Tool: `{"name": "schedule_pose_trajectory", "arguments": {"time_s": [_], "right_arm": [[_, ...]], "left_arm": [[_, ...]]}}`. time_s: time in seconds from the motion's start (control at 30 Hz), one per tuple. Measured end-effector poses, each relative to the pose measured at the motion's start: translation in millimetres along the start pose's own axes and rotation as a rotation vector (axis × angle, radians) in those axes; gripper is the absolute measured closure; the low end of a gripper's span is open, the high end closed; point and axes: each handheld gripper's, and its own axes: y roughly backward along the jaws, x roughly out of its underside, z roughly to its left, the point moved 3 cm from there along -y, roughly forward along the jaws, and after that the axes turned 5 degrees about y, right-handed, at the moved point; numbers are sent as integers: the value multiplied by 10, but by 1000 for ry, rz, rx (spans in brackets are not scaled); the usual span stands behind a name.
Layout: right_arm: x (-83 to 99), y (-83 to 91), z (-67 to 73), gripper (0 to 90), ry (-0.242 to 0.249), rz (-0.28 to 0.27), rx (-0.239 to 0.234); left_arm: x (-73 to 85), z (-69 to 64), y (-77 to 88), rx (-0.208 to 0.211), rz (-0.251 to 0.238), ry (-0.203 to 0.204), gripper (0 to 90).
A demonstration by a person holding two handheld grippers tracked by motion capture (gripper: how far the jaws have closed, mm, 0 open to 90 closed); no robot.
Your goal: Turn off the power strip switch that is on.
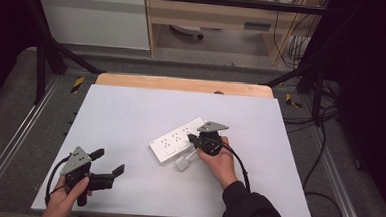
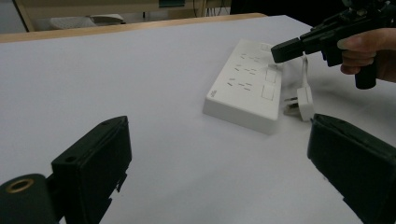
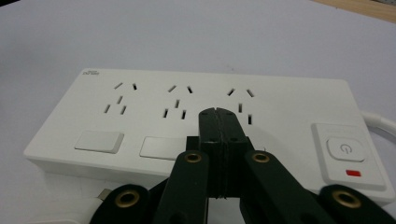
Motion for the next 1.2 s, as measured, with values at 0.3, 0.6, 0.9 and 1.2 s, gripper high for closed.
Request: {"name": "schedule_pose_trajectory", "arguments": {"time_s": [0.3,0.6,0.9,1.2], "right_arm": [[34,-16,-10,899,-24,-9,-8],[42,-34,-5,900,-22,-7,-7],[45,-46,14,900,-17,-9,-8],[40,-44,15,900,16,-12,16]], "left_arm": [[2,0,-3,-1,1,-1,62],[1,-3,0,2,1,0,63],[1,-5,-1,2,-1,3,63],[0,-3,1,1,-2,1,63]]}}
